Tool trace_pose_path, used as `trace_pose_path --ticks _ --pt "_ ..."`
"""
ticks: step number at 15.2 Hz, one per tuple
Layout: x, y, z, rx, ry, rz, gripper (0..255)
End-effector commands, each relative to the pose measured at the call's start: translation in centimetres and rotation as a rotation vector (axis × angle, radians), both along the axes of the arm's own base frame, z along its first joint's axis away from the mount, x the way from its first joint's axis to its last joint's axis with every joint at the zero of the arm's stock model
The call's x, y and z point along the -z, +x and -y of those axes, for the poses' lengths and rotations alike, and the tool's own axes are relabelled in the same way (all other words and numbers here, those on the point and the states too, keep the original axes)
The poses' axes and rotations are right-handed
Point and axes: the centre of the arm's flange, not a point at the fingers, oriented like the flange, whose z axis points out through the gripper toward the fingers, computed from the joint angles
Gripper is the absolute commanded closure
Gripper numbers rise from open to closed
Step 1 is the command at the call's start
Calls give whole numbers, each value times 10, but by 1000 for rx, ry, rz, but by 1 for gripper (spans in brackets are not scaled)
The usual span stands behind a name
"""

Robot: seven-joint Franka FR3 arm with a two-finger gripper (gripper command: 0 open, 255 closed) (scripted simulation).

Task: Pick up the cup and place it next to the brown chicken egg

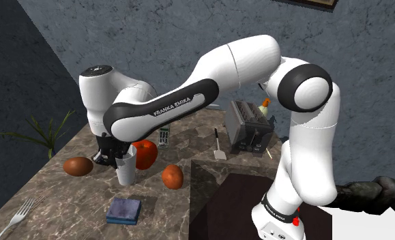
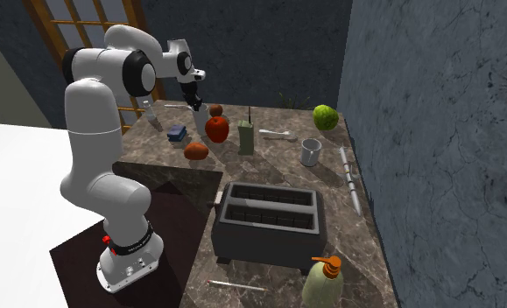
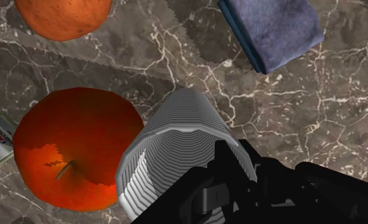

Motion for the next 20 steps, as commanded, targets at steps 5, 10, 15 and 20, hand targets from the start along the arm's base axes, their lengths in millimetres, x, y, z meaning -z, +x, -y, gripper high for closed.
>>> trace_pose_path --ticks 5,10,15,20 --pt "0 0 0 0 0 0 255" --pt "0 0 0 0 0 0 0" --pt "-49 -2 -4 0 0 0 0" --pt "-49 -2 -4 0 0 0 0"
